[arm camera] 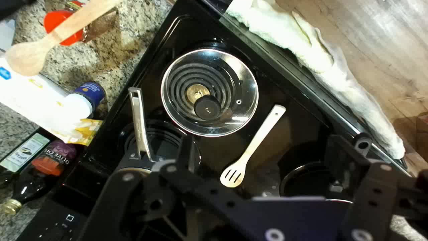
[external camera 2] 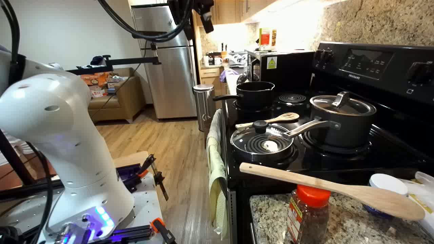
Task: Put the glass lid on top of the black pot on the left
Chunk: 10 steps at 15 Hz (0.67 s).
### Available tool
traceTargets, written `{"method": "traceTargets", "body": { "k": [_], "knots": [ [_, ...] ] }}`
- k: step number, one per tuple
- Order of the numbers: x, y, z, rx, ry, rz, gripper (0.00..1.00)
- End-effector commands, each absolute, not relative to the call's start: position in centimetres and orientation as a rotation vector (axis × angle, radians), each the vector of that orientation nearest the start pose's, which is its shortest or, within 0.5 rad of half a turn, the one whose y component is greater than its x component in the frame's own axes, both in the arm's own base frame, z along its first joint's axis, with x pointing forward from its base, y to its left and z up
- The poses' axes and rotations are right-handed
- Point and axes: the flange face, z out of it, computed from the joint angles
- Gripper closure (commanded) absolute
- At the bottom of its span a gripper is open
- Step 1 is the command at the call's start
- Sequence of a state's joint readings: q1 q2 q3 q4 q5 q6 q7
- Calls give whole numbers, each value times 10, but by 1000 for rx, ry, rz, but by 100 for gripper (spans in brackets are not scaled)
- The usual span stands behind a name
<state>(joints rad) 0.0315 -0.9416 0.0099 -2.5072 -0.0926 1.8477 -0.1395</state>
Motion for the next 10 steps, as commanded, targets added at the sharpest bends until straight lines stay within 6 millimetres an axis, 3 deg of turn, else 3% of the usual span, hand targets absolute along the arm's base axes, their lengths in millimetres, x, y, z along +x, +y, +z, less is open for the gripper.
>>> {"method": "traceTargets", "body": {
  "k": [1, 6, 8, 10],
  "knots": [
    [291, 6, 593, -3210, -307, -448, 0],
    [291, 6, 593, -3210, -307, -448, 0],
    [316, 1, 588, -3217, -264, -406, 0],
    [338, -7, 575, -3222, -38, -363, 0]
  ]
}}
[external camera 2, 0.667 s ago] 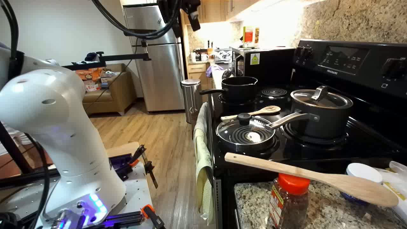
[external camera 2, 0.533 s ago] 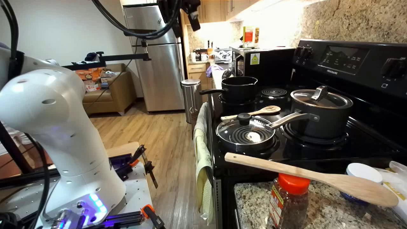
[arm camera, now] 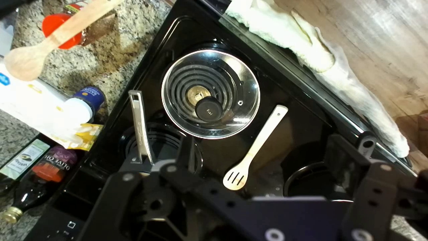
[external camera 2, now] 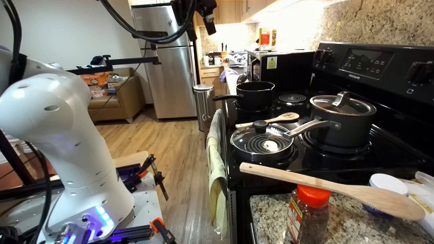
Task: Put the glass lid on top of the black pot on the left
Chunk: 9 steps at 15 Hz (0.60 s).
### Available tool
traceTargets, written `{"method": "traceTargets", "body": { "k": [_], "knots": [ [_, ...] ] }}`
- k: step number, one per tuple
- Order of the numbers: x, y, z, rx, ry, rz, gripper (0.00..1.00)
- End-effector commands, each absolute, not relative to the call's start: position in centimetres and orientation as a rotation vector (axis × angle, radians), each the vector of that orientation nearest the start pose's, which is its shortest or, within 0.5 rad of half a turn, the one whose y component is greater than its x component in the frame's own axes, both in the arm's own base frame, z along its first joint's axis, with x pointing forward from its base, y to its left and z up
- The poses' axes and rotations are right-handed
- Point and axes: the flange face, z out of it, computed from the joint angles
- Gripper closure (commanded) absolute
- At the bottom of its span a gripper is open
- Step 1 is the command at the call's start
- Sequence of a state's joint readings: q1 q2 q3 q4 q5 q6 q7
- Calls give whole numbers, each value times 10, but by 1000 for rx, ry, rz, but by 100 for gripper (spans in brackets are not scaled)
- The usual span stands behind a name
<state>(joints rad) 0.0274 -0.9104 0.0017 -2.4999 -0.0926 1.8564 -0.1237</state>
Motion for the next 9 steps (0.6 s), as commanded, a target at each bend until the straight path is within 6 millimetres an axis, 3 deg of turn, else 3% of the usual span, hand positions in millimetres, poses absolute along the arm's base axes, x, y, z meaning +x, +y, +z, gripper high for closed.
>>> {"method": "traceTargets", "body": {
  "k": [1, 6, 9],
  "knots": [
    [347, -9, 568, -3214, 14, -336, 0],
    [409, -23, 525, -3199, 214, -144, 0],
    [435, -26, 503, -3182, 326, -36, 0]
  ]
}}
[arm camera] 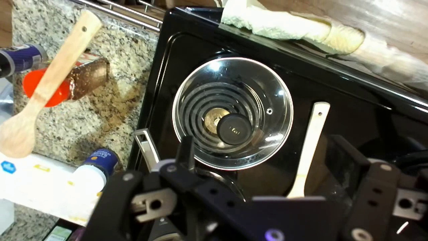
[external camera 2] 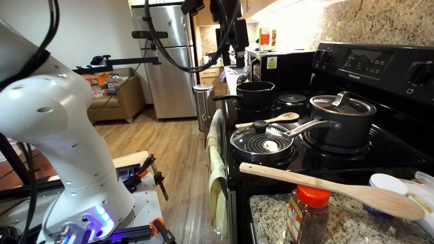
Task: Put the glass lid on top of the black pot on the left
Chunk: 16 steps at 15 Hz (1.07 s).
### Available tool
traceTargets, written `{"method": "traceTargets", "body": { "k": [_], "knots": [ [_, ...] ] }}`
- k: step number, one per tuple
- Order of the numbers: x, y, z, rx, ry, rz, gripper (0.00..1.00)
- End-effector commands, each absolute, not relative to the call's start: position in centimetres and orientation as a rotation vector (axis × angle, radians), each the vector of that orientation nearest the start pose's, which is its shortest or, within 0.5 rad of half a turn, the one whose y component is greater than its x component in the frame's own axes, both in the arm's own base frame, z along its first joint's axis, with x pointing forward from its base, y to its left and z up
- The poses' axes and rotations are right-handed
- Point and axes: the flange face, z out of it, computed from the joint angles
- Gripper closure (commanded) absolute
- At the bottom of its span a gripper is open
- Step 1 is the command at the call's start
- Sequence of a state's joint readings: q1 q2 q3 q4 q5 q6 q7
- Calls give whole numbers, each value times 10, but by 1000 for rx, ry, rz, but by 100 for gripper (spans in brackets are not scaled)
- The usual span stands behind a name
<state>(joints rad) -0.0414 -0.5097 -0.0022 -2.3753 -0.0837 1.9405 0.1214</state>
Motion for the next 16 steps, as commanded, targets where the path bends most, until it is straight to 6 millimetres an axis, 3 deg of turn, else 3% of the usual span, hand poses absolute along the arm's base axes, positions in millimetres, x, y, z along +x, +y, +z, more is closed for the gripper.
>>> {"method": "traceTargets", "body": {
  "k": [1, 5, 9, 16],
  "knots": [
    [445, -29, 493, -3173, 342, -26, 0],
    [474, -44, 457, -3211, 345, 10, 0],
    [487, -58, 422, -3196, 343, 30, 0],
    [484, -59, 417, -3192, 355, 55, 0]
  ]
}}
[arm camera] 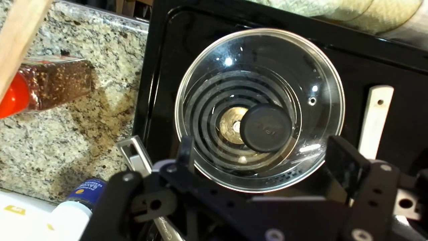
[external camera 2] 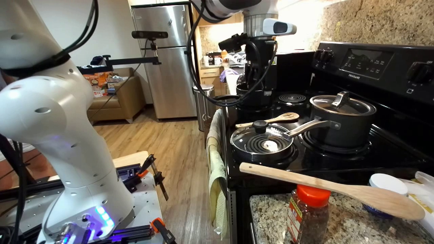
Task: Put the glass lid on top of the black pot on the left
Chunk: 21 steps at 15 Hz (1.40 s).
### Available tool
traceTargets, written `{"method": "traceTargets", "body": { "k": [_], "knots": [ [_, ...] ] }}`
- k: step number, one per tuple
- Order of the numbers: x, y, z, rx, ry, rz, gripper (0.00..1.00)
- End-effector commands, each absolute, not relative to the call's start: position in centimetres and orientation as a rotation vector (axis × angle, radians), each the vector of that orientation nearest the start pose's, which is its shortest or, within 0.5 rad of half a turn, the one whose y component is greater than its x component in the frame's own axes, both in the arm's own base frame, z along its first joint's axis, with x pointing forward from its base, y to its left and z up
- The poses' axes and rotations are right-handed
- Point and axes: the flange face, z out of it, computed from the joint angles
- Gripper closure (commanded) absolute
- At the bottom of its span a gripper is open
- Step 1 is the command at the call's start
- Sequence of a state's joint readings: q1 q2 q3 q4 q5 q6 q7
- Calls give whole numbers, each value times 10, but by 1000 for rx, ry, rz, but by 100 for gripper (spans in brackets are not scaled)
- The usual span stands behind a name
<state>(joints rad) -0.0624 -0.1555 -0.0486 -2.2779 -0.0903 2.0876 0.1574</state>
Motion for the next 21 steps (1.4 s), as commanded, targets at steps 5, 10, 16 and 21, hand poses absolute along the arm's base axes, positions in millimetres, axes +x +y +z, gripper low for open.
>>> {"method": "traceTargets", "body": {
  "k": [5, 10, 16, 21],
  "knots": [
    [487, -62, 399, -3103, 398, -29, 0],
    [481, -71, 351, -3029, 526, -80, 0],
    [487, -59, 315, -3058, 485, -41, 0],
    [498, -37, 308, -3102, 404, 5, 0]
  ]
}}
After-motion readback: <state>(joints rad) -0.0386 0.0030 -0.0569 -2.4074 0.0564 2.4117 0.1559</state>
